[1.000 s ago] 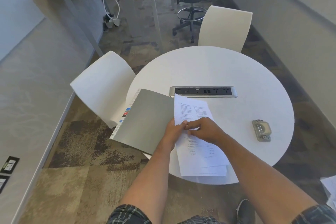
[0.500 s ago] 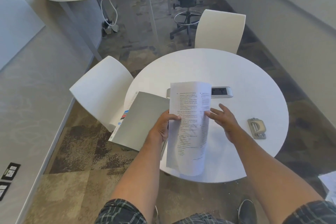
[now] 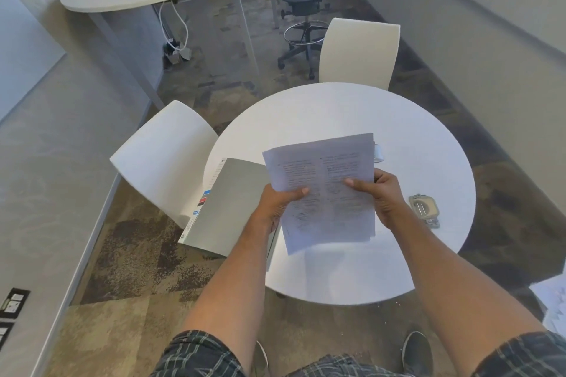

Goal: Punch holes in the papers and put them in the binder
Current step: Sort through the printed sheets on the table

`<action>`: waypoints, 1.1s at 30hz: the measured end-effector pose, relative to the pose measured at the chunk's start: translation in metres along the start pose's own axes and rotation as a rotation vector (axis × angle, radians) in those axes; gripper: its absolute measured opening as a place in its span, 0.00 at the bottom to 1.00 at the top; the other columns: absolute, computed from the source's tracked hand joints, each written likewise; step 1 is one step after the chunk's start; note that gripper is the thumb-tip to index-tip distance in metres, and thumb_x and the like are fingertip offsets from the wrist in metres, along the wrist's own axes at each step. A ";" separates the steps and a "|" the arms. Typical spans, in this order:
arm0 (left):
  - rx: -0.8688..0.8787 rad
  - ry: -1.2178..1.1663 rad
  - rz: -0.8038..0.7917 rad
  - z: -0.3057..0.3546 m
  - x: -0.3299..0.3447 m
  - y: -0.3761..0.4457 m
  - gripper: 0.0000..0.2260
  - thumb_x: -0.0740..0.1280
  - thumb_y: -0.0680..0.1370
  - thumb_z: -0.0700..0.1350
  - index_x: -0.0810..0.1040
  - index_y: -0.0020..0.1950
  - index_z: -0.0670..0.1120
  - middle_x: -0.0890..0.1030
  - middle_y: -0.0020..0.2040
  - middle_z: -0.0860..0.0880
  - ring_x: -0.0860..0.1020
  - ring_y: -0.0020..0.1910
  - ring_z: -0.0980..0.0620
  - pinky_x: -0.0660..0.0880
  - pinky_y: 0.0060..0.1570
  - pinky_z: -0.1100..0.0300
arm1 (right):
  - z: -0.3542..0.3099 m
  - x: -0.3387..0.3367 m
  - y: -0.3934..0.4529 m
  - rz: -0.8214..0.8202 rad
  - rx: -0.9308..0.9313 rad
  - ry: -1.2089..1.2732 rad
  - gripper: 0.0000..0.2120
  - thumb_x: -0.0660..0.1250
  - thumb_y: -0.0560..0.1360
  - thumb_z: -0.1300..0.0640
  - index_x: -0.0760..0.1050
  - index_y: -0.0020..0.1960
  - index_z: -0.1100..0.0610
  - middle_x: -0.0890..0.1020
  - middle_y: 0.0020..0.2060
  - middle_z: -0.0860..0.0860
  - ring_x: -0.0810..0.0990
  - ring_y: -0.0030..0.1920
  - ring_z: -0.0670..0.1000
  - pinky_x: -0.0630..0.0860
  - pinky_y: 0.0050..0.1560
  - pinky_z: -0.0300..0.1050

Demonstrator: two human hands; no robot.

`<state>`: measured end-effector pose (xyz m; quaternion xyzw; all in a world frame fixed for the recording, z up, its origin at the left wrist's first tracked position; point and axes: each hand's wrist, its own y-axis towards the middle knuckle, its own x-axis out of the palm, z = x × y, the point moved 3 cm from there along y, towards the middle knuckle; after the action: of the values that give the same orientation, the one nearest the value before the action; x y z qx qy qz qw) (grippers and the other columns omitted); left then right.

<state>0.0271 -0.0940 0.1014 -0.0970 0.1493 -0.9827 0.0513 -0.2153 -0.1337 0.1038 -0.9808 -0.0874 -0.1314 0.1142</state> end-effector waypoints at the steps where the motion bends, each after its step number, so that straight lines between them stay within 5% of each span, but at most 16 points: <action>1: 0.014 -0.011 0.018 0.001 -0.001 0.002 0.19 0.78 0.69 0.31 0.84 0.59 0.39 0.87 0.54 0.43 0.86 0.51 0.47 0.84 0.48 0.54 | -0.002 -0.001 0.001 0.010 -0.022 0.006 0.19 0.81 0.65 0.65 0.83 0.54 0.67 0.86 0.51 0.63 0.85 0.48 0.62 0.82 0.52 0.58; 5: -0.004 0.088 0.097 -0.011 -0.001 0.010 0.16 0.81 0.67 0.36 0.86 0.54 0.40 0.87 0.53 0.42 0.86 0.48 0.48 0.83 0.51 0.50 | 0.001 -0.006 0.002 0.034 -0.016 -0.091 0.19 0.83 0.57 0.62 0.85 0.47 0.62 0.87 0.44 0.56 0.86 0.43 0.54 0.81 0.43 0.48; 12: -0.089 0.186 0.132 -0.043 -0.005 0.009 0.11 0.77 0.73 0.32 0.85 0.54 0.38 0.86 0.47 0.44 0.84 0.41 0.53 0.80 0.41 0.64 | 0.027 -0.013 -0.003 -0.011 0.128 -0.293 0.15 0.80 0.68 0.66 0.84 0.51 0.52 0.88 0.48 0.47 0.86 0.52 0.49 0.79 0.56 0.48; 18: -0.045 0.327 0.121 -0.038 -0.010 0.017 0.09 0.78 0.72 0.34 0.85 0.48 0.46 0.85 0.49 0.44 0.82 0.46 0.49 0.79 0.49 0.54 | 0.025 -0.018 0.002 0.084 0.073 -0.318 0.15 0.79 0.68 0.67 0.83 0.49 0.51 0.87 0.46 0.49 0.84 0.48 0.50 0.79 0.51 0.45; 21: -0.058 0.509 0.119 -0.052 -0.019 0.021 0.08 0.77 0.67 0.45 0.86 0.45 0.49 0.86 0.47 0.46 0.82 0.45 0.50 0.79 0.51 0.49 | 0.042 -0.025 -0.001 0.100 0.138 -0.417 0.11 0.77 0.71 0.66 0.82 0.47 0.51 0.86 0.48 0.53 0.83 0.49 0.54 0.76 0.53 0.49; 23: -0.049 0.568 0.168 -0.057 -0.024 0.027 0.14 0.76 0.66 0.51 0.86 0.46 0.43 0.86 0.44 0.46 0.81 0.42 0.50 0.76 0.47 0.54 | 0.045 -0.027 -0.002 0.130 0.133 -0.396 0.07 0.76 0.74 0.65 0.82 0.48 0.55 0.86 0.47 0.55 0.82 0.48 0.54 0.76 0.49 0.46; 28: 0.006 0.644 0.177 -0.046 -0.022 0.029 0.05 0.75 0.75 0.43 0.86 0.46 0.42 0.87 0.44 0.43 0.78 0.38 0.52 0.72 0.42 0.58 | 0.045 -0.032 0.000 0.103 0.103 -0.411 0.10 0.73 0.76 0.66 0.83 0.50 0.52 0.86 0.47 0.48 0.83 0.49 0.53 0.77 0.54 0.47; 33: 0.025 0.558 0.168 -0.048 -0.020 0.027 0.05 0.73 0.74 0.43 0.88 0.47 0.46 0.88 0.45 0.45 0.83 0.43 0.47 0.79 0.49 0.55 | 0.050 -0.037 0.002 0.152 0.101 -0.359 0.07 0.73 0.77 0.62 0.84 0.48 0.51 0.87 0.47 0.50 0.84 0.52 0.55 0.78 0.57 0.51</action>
<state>0.0391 -0.1034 0.0450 0.1904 0.1529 -0.9655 0.0908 -0.2385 -0.1288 0.0461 -0.9853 -0.0384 0.0592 0.1554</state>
